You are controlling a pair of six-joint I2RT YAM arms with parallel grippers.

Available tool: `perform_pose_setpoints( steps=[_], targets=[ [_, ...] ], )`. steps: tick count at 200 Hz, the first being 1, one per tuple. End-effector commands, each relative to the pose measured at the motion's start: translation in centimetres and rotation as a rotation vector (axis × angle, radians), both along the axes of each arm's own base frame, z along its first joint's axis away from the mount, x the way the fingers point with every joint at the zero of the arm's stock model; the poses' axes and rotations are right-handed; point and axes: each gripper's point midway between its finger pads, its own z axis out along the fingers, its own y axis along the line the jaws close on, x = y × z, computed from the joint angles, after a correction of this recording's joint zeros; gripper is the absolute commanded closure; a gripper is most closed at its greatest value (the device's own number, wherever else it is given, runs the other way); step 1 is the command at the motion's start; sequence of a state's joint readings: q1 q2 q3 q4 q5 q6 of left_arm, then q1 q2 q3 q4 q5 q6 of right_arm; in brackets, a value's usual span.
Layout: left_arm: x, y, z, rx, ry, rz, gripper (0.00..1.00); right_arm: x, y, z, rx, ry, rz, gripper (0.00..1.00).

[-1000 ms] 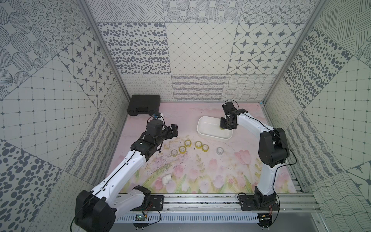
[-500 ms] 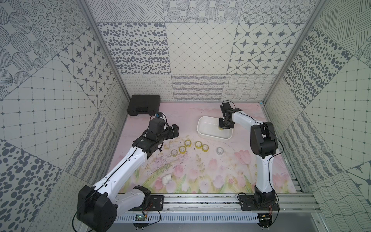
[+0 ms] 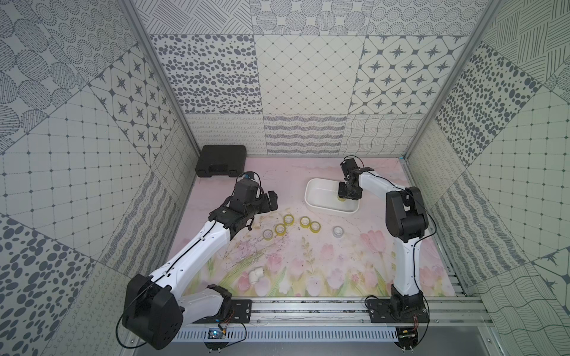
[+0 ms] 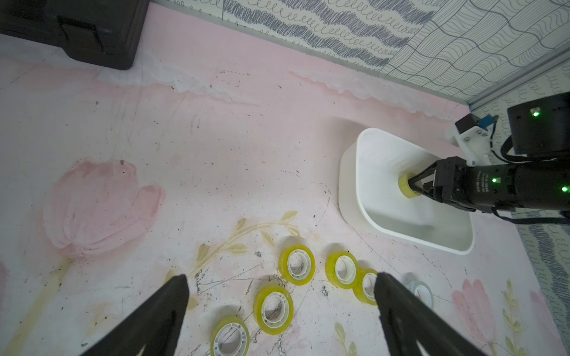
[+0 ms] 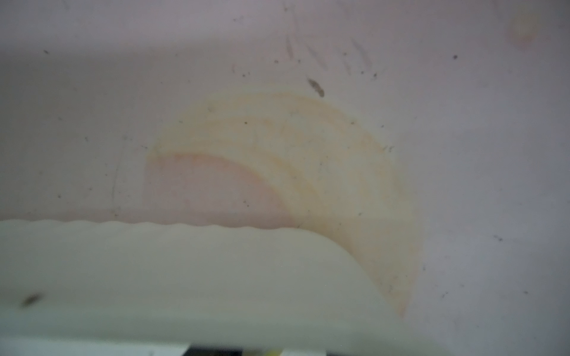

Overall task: Put the transparent tape into the storage box
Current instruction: Place the tape in the storage box, then pick up the tape at the center of the board.

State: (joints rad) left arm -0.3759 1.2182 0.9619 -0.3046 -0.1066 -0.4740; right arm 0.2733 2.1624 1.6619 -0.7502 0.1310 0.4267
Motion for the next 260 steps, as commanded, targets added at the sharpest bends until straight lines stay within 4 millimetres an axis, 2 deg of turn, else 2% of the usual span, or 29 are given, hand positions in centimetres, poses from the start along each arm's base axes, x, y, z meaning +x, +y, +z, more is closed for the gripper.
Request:
perform_pose_setpoints(
  steps=[1, 48, 82, 108, 129, 147, 187, 232, 260],
  targets=[
    [-0.1, -0.5, -0.5, 0.025, 0.02, -0.031, 0.01, 0.6, 0.3, 3.4, 0.04, -0.078, -0.006, 0.53],
    [-0.9, -0.5, -4.8, 0.067, 0.138, -0.046, 0.01, 0.7, 2.4, 9.6, 0.09, -0.206, 0.033, 0.51],
    [-2.2, -0.4, -8.4, 0.07, 0.266, -0.039, 0.01, -1.1, 4.6, 13.2, 0.12, -0.25, 0.096, 0.52],
    [-2.9, -2.0, -11.2, 0.008, 0.363, -0.08, 0.05, -3.5, 6.6, 13.6, 0.127, -0.248, 0.148, 0.53],
    [-2.0, -3.1, -12.7, 0.003, 0.383, -0.098, 0.11, -5.3, 7.9, 13.4, 0.15, -0.238, 0.172, 0.53],
    [-1.0, -4.1, -13.2, 0.014, 0.372, -0.124, 0.11, -6.1, 8.4, 13.7, 0.172, -0.241, 0.173, 0.53],
    [0.7, -5.9, -15.0, 0.032, 0.398, -0.18, 0.11, -6.4, 8.1, 14.9, 0.169, -0.274, 0.167, 0.54],
    [2.0, -5.6, -16.7, 0.087, 0.42, -0.149, 0.14, -6.6, 8.0, 15.4, 0.174, -0.285, 0.162, 0.54],
    [2.5, -5.7, -17.6, 0.11, 0.432, -0.15, 0.23, -6.6, 7.7, 15.2, 0.162, -0.285, 0.156, 0.55]
  ],
)
